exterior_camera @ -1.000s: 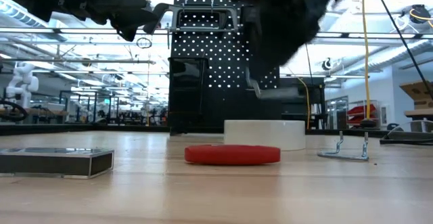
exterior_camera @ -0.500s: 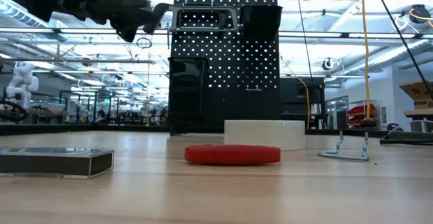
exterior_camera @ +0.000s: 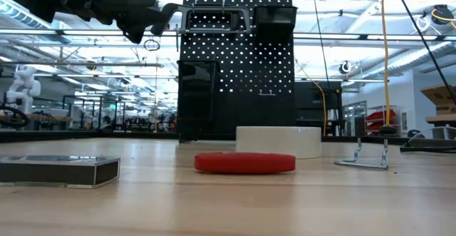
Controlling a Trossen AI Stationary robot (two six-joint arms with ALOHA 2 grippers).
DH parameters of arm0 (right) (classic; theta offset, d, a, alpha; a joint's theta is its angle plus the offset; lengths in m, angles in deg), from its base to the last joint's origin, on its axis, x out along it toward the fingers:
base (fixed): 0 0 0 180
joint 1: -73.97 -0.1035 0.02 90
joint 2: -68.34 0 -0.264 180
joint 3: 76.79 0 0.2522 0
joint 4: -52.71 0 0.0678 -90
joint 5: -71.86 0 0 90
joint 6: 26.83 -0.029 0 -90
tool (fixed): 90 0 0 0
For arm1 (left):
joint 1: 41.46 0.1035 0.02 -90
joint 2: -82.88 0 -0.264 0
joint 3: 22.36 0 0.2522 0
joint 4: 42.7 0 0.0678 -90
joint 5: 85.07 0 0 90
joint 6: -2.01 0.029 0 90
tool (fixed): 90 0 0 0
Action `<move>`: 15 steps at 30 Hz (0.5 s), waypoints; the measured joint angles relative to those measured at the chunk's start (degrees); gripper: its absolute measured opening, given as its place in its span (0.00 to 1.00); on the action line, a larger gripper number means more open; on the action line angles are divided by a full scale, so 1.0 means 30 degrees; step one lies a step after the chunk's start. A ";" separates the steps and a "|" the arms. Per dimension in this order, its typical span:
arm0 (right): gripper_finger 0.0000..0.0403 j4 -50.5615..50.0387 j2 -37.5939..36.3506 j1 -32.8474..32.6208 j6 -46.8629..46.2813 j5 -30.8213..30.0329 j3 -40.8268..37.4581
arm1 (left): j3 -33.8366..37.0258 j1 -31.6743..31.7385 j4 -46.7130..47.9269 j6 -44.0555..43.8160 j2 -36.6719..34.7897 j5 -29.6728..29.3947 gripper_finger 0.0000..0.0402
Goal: Hang tools onto peg board
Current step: Put the left silver peg board hook into the right black tool bin
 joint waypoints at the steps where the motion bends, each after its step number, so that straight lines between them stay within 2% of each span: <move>1: 0.00 0.0001 0.0013 0.0396 0.0168 0.0053 0.0212 | 0.0000 0.0000 -0.0003 0.0000 0.0000 0.0000 0.44; 7: 0.00 -0.1063 0.0536 0.2704 0.0168 0.0119 0.1510 | 0.0000 0.0000 -0.0150 0.0000 0.0000 0.0000 0.44; 12: 0.00 -0.2218 0.1007 0.3755 -0.0550 0.0269 0.1953 | 0.0000 0.0000 -0.0185 0.0000 0.0000 0.0000 0.44; 15: 0.00 -0.3307 0.1376 0.4324 -0.1469 0.1376 0.2089 | 0.0000 0.0000 -0.0185 0.0000 0.0000 0.0000 0.44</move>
